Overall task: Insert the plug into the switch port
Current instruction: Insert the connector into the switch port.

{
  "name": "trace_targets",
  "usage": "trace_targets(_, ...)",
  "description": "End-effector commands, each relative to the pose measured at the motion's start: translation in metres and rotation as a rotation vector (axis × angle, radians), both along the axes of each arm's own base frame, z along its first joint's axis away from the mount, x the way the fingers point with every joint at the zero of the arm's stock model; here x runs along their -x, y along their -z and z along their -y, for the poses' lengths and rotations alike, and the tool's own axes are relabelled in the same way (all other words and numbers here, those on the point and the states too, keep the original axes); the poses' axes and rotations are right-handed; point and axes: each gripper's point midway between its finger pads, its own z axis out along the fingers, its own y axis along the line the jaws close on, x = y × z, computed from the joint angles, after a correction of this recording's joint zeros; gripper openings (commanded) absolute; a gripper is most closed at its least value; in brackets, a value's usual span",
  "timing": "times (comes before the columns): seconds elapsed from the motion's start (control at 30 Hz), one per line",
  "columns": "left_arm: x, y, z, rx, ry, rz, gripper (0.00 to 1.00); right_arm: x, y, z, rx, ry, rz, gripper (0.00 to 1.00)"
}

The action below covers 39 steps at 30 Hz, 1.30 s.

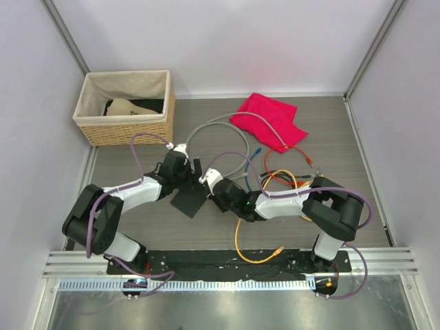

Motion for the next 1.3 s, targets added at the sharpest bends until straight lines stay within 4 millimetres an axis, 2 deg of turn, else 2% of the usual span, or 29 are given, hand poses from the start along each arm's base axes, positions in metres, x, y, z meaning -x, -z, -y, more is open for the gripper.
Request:
trace_targets(0.0, 0.016, 0.016, 0.008, 0.031, 0.034, -0.1, 0.82, -0.015, -0.029, -0.024, -0.081, 0.001, 0.074, 0.01)
trace_targets(0.33, 0.025, 0.022, 0.015, 0.076, 0.048, -0.157, 0.79, -0.017, -0.025, -0.03, -0.069, -0.001, 0.061, 0.01)
trace_targets(0.43, 0.028, 0.023, 0.017, 0.081, 0.06, -0.165, 0.78, -0.019, -0.032, -0.033, -0.092, -0.001, 0.077, 0.01)
trace_targets(0.77, 0.045, 0.025, 0.025, 0.141, 0.096, -0.226, 0.76, -0.034, -0.078, -0.052, -0.188, -0.042, 0.218, 0.01)
trace_targets(1.0, 0.051, 0.023, 0.038, 0.211, 0.131, -0.257, 0.75, -0.04, -0.09, -0.07, -0.258, -0.078, 0.278, 0.01)
trace_targets(1.13, 0.055, 0.022, 0.04, 0.223, 0.146, -0.256, 0.75, -0.038, -0.106, -0.082, -0.319, -0.128, 0.303, 0.01)
trace_targets(1.23, 0.058, 0.02, 0.041, 0.237, 0.16, -0.252, 0.74, -0.041, -0.109, -0.087, -0.338, -0.148, 0.313, 0.01)
trace_targets(1.27, 0.06, 0.019, 0.043, 0.245, 0.169, -0.255, 0.73, -0.041, -0.104, -0.086, -0.334, -0.153, 0.313, 0.01)
